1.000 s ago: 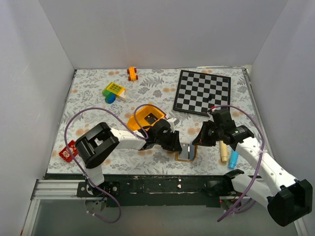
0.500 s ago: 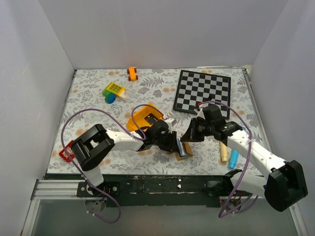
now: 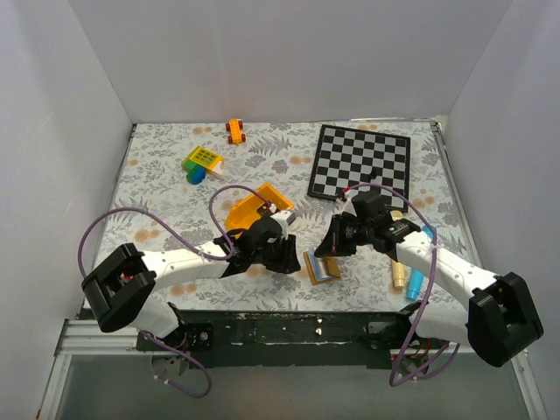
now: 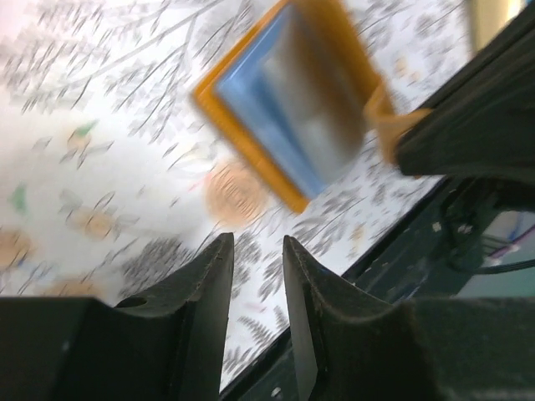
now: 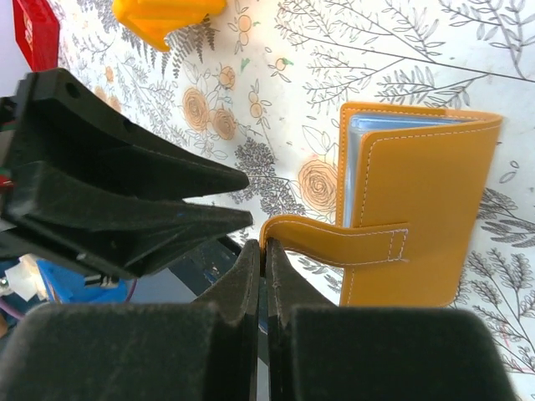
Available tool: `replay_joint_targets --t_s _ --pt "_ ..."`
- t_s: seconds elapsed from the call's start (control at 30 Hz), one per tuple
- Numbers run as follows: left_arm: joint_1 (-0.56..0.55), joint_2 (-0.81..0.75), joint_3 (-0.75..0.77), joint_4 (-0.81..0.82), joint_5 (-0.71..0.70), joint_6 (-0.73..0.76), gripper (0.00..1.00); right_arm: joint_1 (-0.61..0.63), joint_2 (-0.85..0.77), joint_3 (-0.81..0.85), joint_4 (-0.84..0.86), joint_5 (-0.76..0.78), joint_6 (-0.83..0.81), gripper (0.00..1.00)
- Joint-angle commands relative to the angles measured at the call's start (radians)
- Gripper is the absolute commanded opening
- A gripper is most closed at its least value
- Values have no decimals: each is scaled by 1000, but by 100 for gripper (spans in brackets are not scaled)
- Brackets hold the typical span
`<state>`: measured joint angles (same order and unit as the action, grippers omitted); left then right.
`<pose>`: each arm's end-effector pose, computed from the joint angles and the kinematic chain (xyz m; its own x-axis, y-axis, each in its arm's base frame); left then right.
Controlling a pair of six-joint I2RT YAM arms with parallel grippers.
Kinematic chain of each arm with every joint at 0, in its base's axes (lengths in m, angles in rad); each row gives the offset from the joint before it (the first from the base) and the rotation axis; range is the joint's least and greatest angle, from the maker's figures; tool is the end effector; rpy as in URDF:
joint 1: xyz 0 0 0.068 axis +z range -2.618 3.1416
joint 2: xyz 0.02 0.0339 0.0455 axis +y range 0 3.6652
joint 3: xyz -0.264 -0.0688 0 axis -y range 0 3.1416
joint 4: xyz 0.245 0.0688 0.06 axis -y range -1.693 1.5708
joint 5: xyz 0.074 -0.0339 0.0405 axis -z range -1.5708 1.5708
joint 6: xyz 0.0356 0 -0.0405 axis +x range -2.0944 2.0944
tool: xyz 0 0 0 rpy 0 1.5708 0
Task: Put the credit cards into the card holder
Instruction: Close the card holder at the center of the board.
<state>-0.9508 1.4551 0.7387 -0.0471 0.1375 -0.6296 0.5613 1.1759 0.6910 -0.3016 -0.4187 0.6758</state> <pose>0.1661 -0.2410 0.1845 -0.8333 0.1634 -0.5281 0.4616 0.7314 -0.5020 0.1941 0.1392 0.2207 -0.9238 0.0942 -0.3710 -0.1942 0.7199 0.6664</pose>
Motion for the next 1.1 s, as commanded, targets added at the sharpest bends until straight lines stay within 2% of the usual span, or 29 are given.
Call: replay_joint_targets --t_s 0.0,0.13,0.37,0.53,0.67,0.7,0.8,0.83,0.9,1.07 --pt "6 -94 -76 -91 -93 -25 29 29 31 2 68 -25 -16 1" --pt "7 -148 -123 -120 -124 -56 27 74 106 16 97 -38 -25 1" --pt "7 -232 -156 -161 -196 -85 26 158 220 16 150 41 -42 1" --pt "7 -231 -151 -168 -202 -85 26 184 298 38 170 29 -50 3" --pt "7 -222 -142 -171 -208 -85 26 192 300 45 170 28 -51 28" --pt "7 -223 -140 -172 -211 -85 26 192 285 53 157 31 -51 33" --pt "9 -226 -133 -184 -236 -75 27 190 214 99 89 72 -64 57" --pt "10 -223 -130 -186 -240 -70 27 192 190 114 66 89 -68 61" --pt "15 -219 -121 -188 -243 -62 27 192 157 151 10 116 -85 64" --pt "15 -223 -65 -166 -246 -19 27 177 74 174 -93 227 -110 65"
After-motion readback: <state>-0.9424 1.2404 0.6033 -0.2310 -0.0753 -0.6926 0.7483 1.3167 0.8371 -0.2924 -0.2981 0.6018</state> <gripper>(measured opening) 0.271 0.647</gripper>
